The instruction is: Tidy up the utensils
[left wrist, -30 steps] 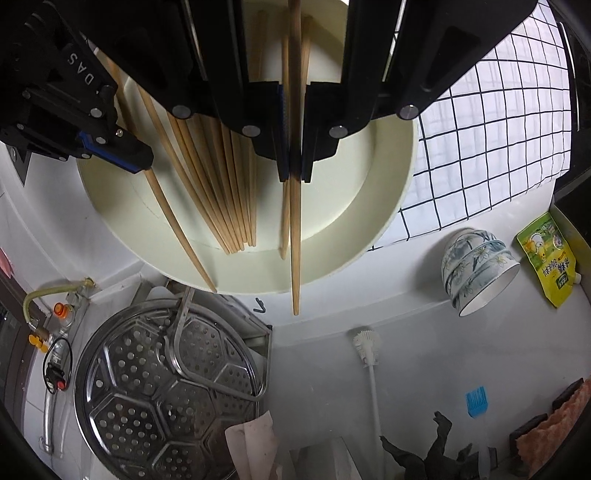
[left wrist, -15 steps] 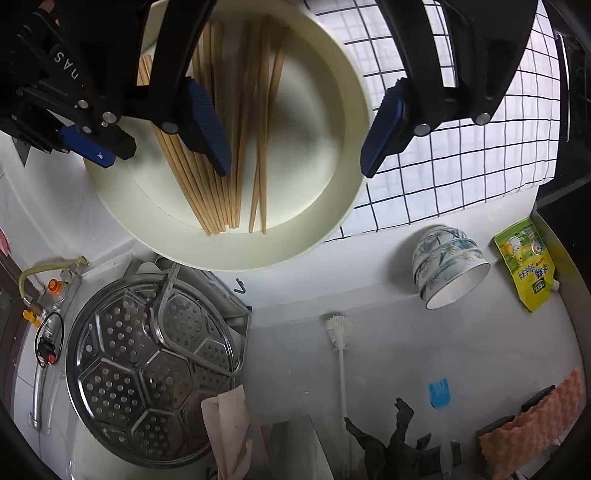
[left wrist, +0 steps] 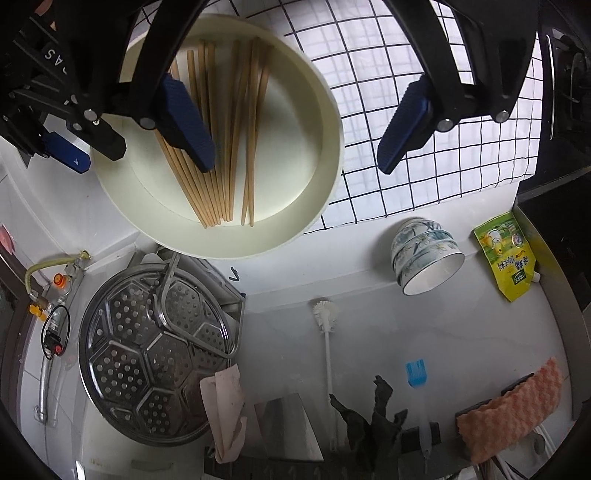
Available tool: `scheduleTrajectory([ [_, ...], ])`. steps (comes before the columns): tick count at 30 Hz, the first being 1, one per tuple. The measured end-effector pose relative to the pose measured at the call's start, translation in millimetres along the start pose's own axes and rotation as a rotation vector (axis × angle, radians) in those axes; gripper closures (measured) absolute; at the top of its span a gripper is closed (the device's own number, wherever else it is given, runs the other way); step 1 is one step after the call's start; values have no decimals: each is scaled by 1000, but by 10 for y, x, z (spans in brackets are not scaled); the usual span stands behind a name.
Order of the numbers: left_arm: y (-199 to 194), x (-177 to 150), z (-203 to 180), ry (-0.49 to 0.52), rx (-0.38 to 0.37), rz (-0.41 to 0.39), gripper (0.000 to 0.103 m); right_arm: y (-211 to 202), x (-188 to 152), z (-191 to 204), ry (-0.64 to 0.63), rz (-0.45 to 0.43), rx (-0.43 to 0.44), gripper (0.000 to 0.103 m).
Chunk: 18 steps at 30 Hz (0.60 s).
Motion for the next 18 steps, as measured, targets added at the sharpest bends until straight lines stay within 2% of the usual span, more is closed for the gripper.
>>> scheduleTrajectory([
  [5, -95, -10, 56, -12, 2, -3, 9, -88, -24, 68, -19, -2, -13, 40],
  [18, -253, -67, 157, -25, 10, -1, 7, -168, -107, 156, -32, 36, -32, 38],
])
Point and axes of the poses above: each gripper's, at about its wrist camera, not at the fingertips, and y roughly the way its jaws point, z to its left, x to its top, the point moved 1 cm from there along y, roughly the way its jaws point, and after that the axes turned 3 degrees about -x, right-handed, at the moved point
